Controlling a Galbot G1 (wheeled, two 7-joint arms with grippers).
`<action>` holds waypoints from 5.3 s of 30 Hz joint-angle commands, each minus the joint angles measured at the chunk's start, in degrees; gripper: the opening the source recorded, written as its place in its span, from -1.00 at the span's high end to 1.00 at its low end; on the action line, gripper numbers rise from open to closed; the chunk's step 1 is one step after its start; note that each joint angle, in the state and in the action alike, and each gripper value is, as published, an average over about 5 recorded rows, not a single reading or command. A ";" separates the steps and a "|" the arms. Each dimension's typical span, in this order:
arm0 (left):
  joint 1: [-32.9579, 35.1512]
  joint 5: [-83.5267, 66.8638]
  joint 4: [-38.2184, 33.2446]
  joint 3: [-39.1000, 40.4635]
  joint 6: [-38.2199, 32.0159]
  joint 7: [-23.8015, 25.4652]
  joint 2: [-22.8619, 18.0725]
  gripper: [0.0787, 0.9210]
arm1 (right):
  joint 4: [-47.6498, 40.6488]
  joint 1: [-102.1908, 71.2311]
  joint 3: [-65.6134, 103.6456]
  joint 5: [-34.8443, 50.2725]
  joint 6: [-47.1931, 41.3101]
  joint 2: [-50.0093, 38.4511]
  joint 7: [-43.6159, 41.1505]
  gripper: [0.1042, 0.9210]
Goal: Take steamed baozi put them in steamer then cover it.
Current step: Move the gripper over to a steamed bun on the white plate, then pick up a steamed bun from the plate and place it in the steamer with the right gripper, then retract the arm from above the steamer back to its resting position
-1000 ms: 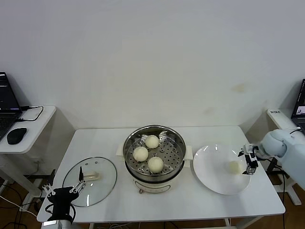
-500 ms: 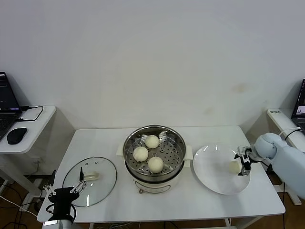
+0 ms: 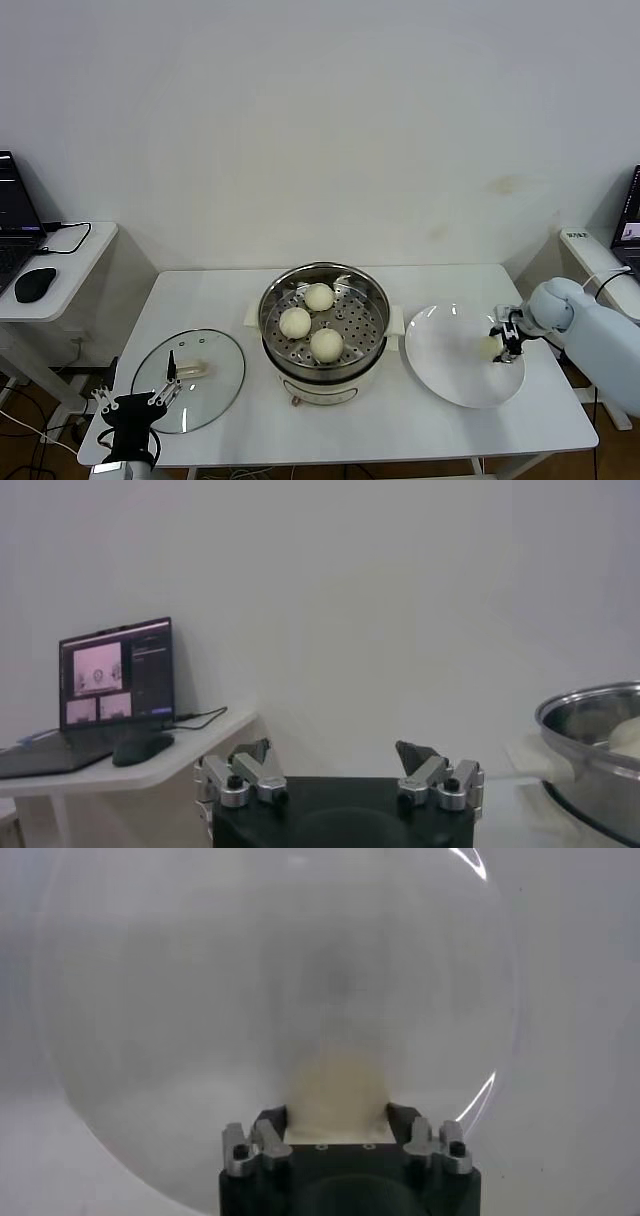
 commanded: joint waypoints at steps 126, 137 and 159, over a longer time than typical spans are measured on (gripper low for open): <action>-2.10 64.20 16.78 -7.55 -4.85 6.34 5.12 -0.77 | 53.74 -79.67 87.39 35.42 -1.77 38.34 42.50 -0.76; -5.00 74.29 21.35 -4.27 -4.41 9.22 6.48 -0.77 | 53.31 -80.36 89.01 35.90 -4.12 40.08 41.52 -0.76; -24.74 67.75 39.48 2.93 -3.10 11.37 12.46 -0.77 | 55.85 -83.46 89.25 34.96 -2.18 43.83 41.75 -0.76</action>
